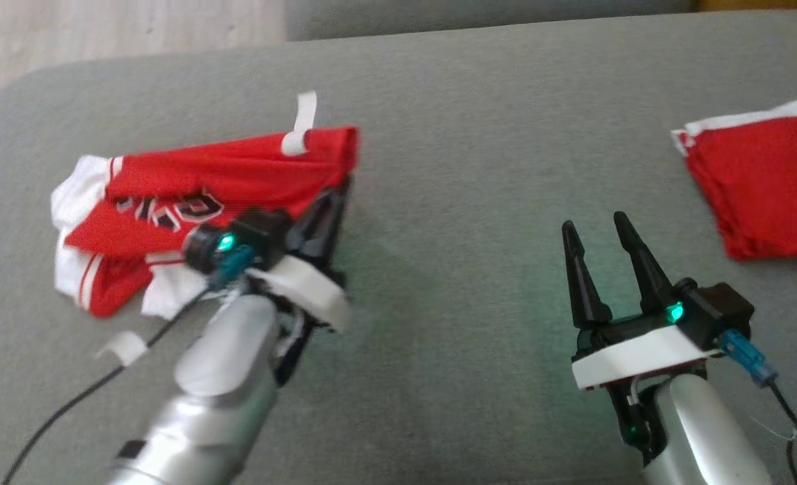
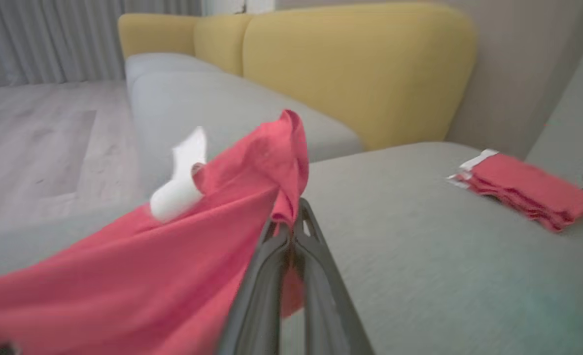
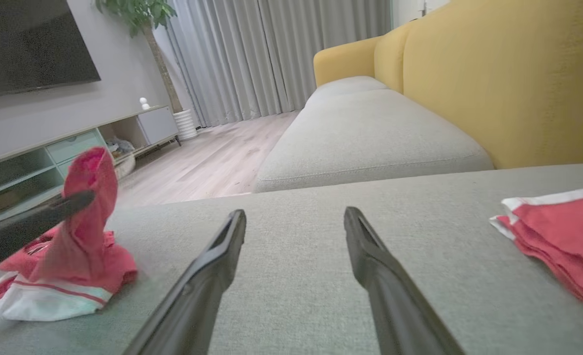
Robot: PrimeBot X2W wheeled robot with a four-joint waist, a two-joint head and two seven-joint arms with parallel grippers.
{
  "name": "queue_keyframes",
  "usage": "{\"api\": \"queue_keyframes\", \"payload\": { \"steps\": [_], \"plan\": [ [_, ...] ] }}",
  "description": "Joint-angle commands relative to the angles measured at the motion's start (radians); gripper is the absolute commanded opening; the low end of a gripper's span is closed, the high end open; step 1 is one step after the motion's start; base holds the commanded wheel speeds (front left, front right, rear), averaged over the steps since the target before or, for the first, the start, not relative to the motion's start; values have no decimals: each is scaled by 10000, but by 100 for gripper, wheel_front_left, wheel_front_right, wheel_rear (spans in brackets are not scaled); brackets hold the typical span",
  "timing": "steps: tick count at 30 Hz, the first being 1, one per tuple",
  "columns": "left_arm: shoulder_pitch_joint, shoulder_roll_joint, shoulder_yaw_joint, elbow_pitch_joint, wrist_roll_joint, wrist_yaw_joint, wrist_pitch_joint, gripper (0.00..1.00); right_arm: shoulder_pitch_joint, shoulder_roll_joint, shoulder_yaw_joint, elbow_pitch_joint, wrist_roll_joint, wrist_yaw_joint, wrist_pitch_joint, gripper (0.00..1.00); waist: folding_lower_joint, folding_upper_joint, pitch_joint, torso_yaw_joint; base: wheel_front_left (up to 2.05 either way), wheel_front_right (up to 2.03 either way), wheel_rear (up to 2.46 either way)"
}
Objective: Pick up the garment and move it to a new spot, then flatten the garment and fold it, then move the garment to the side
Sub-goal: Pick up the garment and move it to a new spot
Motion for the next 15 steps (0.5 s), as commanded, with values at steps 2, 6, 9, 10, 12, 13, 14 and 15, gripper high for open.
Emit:
{"api": "queue_keyframes", "payload": {
  "steps": [2, 6, 9, 10, 12, 13, 14, 15],
  "plan": [
    [-351, -156, 13, -789, 92, 63, -128, 0, -158, -14, 236, -319, 124, -9, -106, 100, 2, 0, -154, -565, 0, 0, 0],
    [-452, -425, -542, -1605, 15, 167, -137, 0, -173, -14, 297, -360, 205, -9, -106, 100, 2, 0, -65, -1123, 0, 0, 0],
    [-500, -458, -1294, -2358, -267, 453, -140, 0, -234, -14, 336, -404, 291, -9, -106, 100, 2, 0, 16, -1626, 0, 0, 0],
    [-501, -460, -1586, -2677, -508, 591, -140, 0, -254, -14, 317, -428, 328, -9, -106, 100, 2, 0, 60, -1755, 0, 0, 0],
    [-621, -463, -2089, -3177, -930, 959, -142, 0, -321, -14, 308, -480, 390, -9, -106, 100, 2, 0, 181, -2021, 0, 0, 0],
    [-736, -463, -2302, -3356, -1088, 1170, -142, 0, -354, -14, 298, -492, 404, -9, -106, 100, 2, 0, 242, -2130, 0, 0, 0],
    [-870, -464, -2500, -3510, -1218, 1369, -143, 0, -380, -14, 290, -500, 417, -9, -106, 100, 2, 0, 303, -2222, 0, 0, 0],
    [-1002, -464, -2684, -3663, -1357, 1546, -144, 0, -401, -14, 285, -507, 430, -9, -106, 100, 2, 0, 363, -2295, 0, 0, 0]
  ]
}}
